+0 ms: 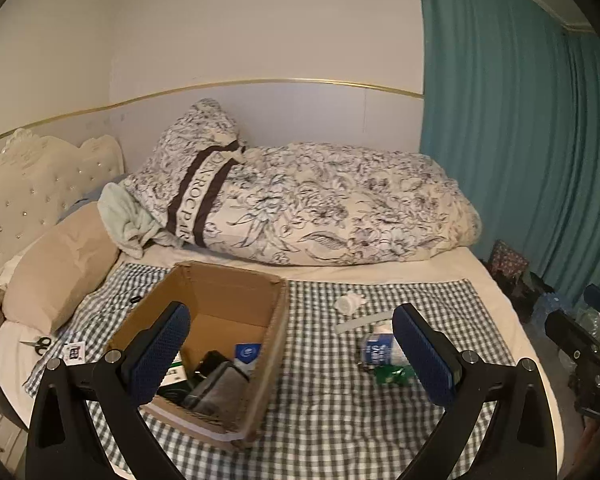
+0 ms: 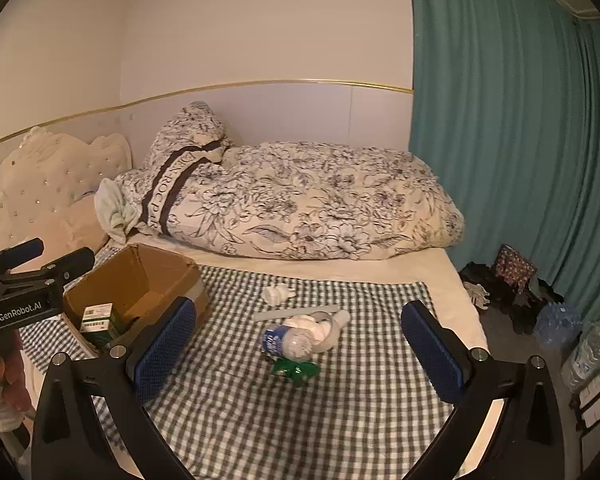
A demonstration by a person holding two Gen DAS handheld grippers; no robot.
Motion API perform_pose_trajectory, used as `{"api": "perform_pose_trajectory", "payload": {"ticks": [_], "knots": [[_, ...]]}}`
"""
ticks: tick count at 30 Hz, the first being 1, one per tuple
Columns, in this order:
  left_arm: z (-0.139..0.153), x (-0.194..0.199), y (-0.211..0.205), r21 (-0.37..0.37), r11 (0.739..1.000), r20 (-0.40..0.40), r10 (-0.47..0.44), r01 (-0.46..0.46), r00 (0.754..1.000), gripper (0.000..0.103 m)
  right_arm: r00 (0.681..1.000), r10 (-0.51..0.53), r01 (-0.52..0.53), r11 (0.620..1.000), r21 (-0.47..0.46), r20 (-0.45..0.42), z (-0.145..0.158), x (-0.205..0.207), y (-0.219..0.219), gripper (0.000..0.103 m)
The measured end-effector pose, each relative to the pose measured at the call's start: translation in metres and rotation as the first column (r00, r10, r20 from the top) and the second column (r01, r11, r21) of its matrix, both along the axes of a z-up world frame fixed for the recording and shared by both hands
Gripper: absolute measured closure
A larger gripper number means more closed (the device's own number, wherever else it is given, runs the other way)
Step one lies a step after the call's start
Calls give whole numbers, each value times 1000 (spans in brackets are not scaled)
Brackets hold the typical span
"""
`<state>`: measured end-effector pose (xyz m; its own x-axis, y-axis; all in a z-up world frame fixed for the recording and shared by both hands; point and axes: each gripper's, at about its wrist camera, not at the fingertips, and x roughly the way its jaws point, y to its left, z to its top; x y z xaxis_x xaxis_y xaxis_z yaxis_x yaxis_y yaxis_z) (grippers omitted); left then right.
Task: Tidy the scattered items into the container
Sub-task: 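Withdraw both open tools from the box toward the remaining items, then grasp blue-labelled cotton-swab tub with left tool while right grasps green packet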
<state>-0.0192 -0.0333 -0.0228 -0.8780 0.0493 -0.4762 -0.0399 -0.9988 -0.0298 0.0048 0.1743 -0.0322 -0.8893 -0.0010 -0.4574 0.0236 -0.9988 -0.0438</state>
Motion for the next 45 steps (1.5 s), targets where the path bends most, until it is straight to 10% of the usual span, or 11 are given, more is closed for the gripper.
{"api": "perform_pose_trajectory", "payload": {"ticks": [45], "knots": [[-116, -105, 96, -62, 980, 258, -168, 190, 951, 0, 960, 18, 13, 994, -109, 280, -134, -93, 59, 0]]}}
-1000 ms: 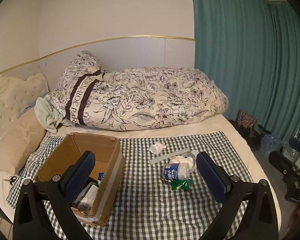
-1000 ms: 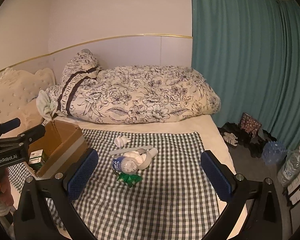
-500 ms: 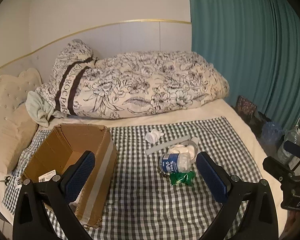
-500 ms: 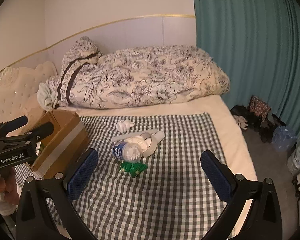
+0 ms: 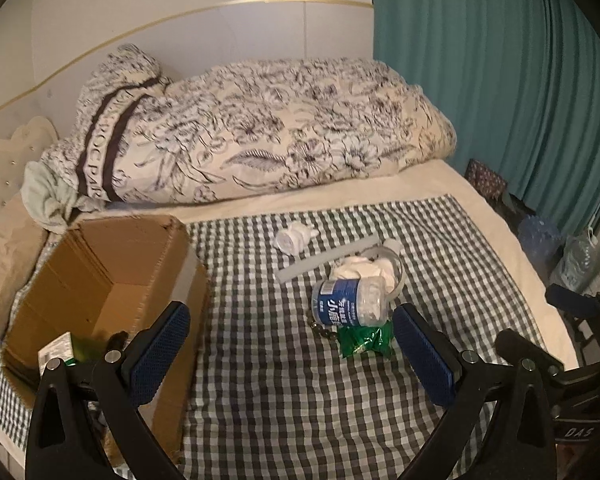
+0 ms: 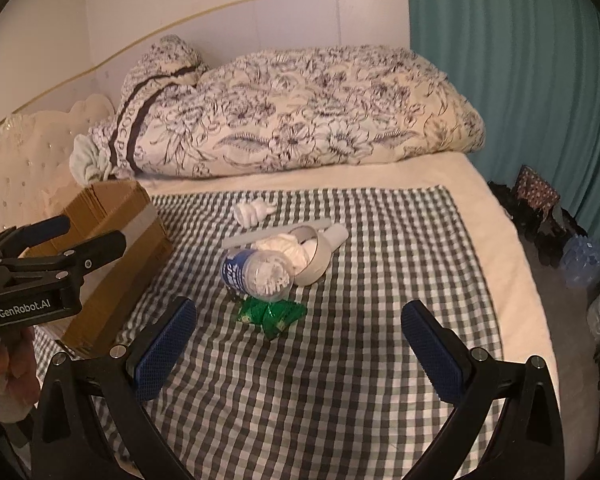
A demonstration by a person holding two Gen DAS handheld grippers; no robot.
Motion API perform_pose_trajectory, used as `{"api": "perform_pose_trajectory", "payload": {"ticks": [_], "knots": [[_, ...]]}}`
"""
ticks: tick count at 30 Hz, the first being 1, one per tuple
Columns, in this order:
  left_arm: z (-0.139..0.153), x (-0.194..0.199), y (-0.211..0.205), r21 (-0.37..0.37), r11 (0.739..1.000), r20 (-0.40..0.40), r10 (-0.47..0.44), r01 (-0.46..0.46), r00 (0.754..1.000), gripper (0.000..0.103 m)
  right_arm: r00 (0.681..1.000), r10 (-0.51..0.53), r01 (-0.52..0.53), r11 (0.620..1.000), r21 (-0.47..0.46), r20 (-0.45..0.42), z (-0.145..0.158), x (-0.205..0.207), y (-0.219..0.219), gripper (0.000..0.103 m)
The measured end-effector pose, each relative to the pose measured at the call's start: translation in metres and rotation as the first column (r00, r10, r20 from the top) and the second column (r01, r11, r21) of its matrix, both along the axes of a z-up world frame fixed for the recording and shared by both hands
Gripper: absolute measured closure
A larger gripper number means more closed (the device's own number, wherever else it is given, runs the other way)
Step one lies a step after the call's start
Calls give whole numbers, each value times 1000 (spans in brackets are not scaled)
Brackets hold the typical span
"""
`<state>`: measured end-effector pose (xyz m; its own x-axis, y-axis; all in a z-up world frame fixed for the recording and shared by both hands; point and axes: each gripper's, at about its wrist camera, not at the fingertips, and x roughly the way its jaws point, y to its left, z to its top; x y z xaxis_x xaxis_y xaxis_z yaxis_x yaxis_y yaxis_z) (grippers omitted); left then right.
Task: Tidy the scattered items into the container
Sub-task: 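Grasp blue-labelled cotton-swab tub with left tool while right grasps green packet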
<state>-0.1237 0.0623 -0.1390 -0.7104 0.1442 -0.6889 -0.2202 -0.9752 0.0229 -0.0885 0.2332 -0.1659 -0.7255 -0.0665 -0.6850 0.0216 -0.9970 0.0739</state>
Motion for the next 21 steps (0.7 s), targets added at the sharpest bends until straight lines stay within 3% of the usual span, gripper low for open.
{"api": "perform_pose_trajectory", "payload": {"ticks": [8, 21], "knots": [[-42, -30, 13, 14, 997, 113, -76, 75, 991, 0, 997, 24, -23, 999, -22, 68, -39, -23, -6, 0], [-91, -81, 38, 54, 990, 227, -139, 130, 964, 0, 989, 38, -31, 998, -52, 142, -95, -55, 1, 0]]}}
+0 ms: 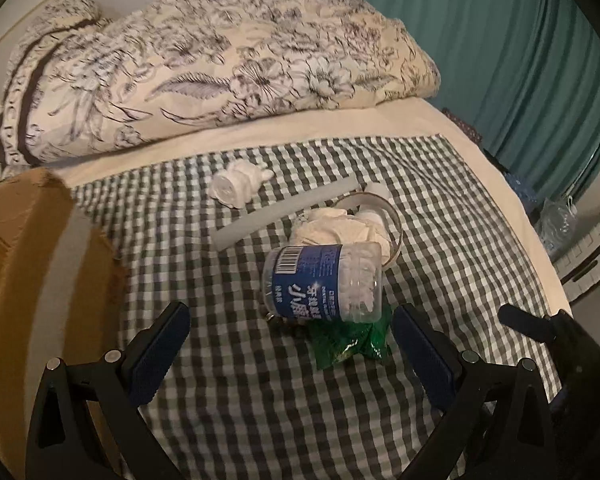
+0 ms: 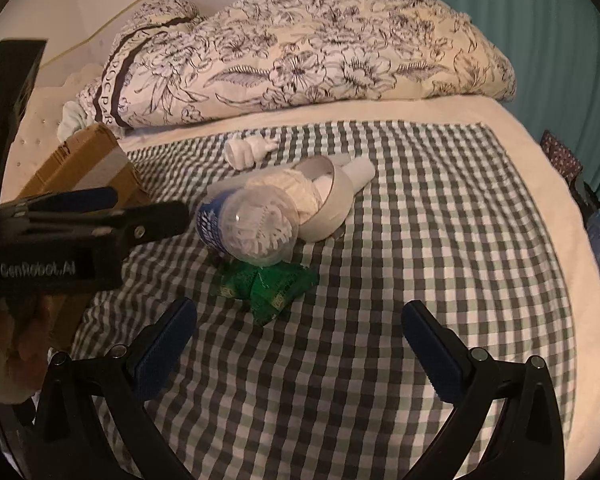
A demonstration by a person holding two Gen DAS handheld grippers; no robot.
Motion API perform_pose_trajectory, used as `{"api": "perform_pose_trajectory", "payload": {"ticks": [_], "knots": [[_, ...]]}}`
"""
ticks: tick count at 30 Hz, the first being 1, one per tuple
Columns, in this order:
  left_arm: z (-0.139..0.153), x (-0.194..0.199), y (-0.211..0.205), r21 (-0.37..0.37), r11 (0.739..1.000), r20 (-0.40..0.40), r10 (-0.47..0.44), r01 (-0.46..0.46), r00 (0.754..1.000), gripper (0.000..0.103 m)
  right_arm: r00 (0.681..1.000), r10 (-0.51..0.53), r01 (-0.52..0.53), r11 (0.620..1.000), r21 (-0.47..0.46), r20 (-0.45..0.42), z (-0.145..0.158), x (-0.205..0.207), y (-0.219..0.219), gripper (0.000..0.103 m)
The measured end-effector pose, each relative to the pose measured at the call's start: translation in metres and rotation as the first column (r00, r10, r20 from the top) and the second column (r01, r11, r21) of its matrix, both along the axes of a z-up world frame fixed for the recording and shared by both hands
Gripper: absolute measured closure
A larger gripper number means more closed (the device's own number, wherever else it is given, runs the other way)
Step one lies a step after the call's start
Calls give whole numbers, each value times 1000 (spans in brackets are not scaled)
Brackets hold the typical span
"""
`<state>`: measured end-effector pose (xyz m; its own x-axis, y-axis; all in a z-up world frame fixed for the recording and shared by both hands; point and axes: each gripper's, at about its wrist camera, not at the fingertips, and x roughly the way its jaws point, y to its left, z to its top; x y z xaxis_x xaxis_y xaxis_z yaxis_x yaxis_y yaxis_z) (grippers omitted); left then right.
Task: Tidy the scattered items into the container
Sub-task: 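Grasp blue-labelled cotton-swab tub with left tool while right grasps green packet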
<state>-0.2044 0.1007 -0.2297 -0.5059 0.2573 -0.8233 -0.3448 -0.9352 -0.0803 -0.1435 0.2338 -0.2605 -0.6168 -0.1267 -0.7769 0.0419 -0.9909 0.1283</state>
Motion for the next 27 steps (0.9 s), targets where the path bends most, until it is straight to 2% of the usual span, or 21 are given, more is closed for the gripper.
{"api": "perform_pose_trajectory", "payload": {"ticks": [6, 10, 16, 19, 20, 23, 27], "knots": [[-24, -19, 13, 28, 998, 61, -56, 54, 997, 0, 1000, 7, -6, 1000, -30, 21, -19, -13, 2, 0], [-39, -32, 18, 53, 997, 106, -62, 56, 992, 0, 999, 22, -21, 999, -44, 23, -27, -22, 1, 1], [-65, -54, 22, 108, 993, 245, -73, 47, 967, 0, 999, 42, -40, 997, -64, 31, -37, -34, -3, 1], [-68, -57, 21, 144, 989, 244, -77, 43, 967, 1, 998, 57, -55, 996, -68, 35, -42, -39, -6, 1], [-67, -57, 21, 155, 987, 237, -82, 45, 968, 10, 997, 61, -58, 996, -66, 38, -44, -41, -7, 2], [-65, -57, 19, 185, 982, 223, -84, 43, 971, 10, 998, 55, -53, 997, -54, 35, -48, -45, -8, 8], [-62, -57, 10, 198, 980, 203, -51, 10, 978, 11, 998, 54, -52, 997, -63, 32, -51, -50, -11, 9]]}}
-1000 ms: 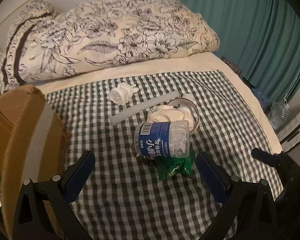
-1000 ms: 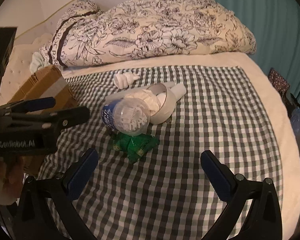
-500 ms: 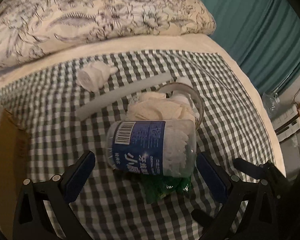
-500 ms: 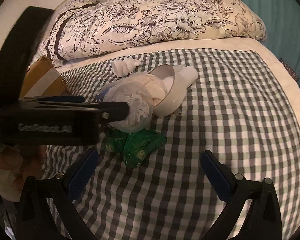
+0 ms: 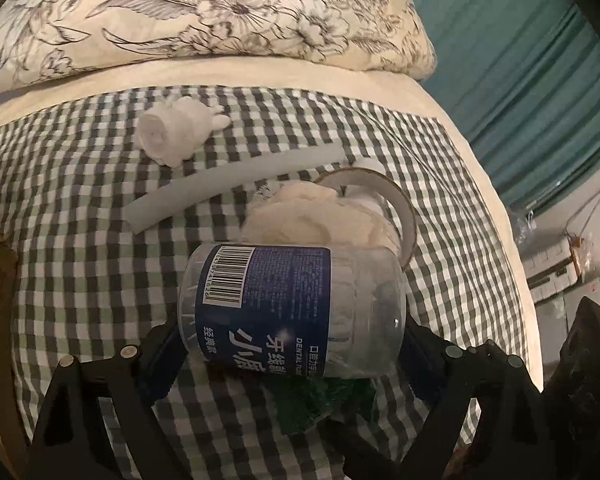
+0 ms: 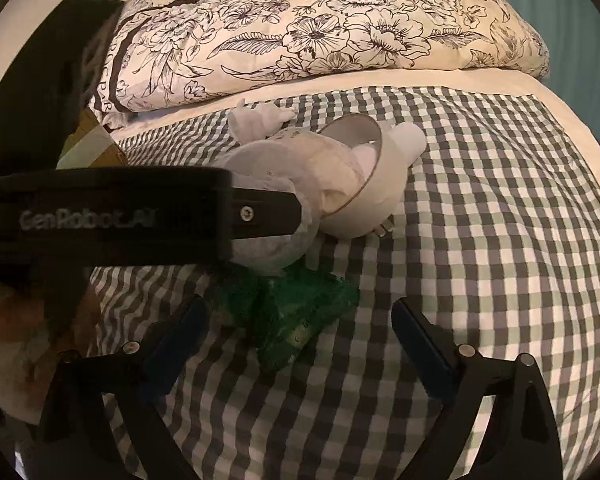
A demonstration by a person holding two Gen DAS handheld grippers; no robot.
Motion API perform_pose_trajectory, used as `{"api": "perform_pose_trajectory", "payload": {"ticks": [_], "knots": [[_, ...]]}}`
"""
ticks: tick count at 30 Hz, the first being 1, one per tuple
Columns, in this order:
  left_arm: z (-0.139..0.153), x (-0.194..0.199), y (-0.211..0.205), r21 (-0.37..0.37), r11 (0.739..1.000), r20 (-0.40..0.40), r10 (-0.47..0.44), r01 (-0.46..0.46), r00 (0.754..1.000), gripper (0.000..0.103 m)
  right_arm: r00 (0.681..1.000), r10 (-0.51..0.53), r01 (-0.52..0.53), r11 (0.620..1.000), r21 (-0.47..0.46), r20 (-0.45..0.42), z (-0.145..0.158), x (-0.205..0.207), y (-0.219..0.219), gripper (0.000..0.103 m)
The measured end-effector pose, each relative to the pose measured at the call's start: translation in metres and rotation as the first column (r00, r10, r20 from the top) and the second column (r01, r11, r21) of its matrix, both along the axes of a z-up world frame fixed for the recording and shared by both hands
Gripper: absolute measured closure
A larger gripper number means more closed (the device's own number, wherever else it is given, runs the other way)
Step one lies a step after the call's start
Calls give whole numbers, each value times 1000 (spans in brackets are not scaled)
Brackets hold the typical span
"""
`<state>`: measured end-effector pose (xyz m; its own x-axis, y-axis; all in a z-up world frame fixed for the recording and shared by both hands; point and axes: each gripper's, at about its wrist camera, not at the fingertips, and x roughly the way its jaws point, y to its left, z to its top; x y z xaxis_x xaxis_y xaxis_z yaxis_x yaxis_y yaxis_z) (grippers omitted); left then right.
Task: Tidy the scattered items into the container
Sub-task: 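Grasp blue-labelled cotton-swab tub with left tool while right grasps green packet, then lift and carry the swab tub and green packet over the cardboard box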
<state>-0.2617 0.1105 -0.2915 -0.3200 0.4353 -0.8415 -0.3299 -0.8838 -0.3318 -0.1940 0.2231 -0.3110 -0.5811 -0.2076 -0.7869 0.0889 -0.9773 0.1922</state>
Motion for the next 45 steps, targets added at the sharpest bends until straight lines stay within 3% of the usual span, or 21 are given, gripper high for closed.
{"api": "perform_pose_trajectory", "payload": {"ticks": [7, 11, 15, 17, 18, 21, 35, 45], "knots": [[17, -1, -17, -34, 998, -79, 55, -58, 995, 11, 1000, 26, -26, 999, 22, -2, -3, -12, -17, 9], [34, 4, -27, -89, 991, -163, 89, -104, 983, 11, 1000, 15, -16, 998, 53, 23, -11, -16, -21, 22], [45, 9, -37, -114, 983, -209, 116, -142, 971, 11, 1000, 7, -9, 999, 50, 27, -9, -14, -20, 27], [50, 11, -40, -113, 982, -215, 125, -152, 969, 11, 1000, -1, -1, 998, 65, 31, -6, -12, -20, 37], [53, 13, -42, -116, 981, -220, 129, -157, 967, 11, 999, -2, 0, 998, 69, 33, -5, -10, -19, 56], [61, 20, -47, -113, 980, -228, 138, -167, 964, 11, 999, -5, 3, 999, 50, 49, 0, -2, -17, 64], [115, 67, -64, -80, 978, -288, 160, -190, 944, 11, 999, -27, 29, 997, 65, -42, 61, 43, -19, 65], [163, 111, -90, -54, 971, -367, 199, -234, 909, 11, 990, -27, 37, 997, 71, -137, 117, 81, -32, 65]]}}
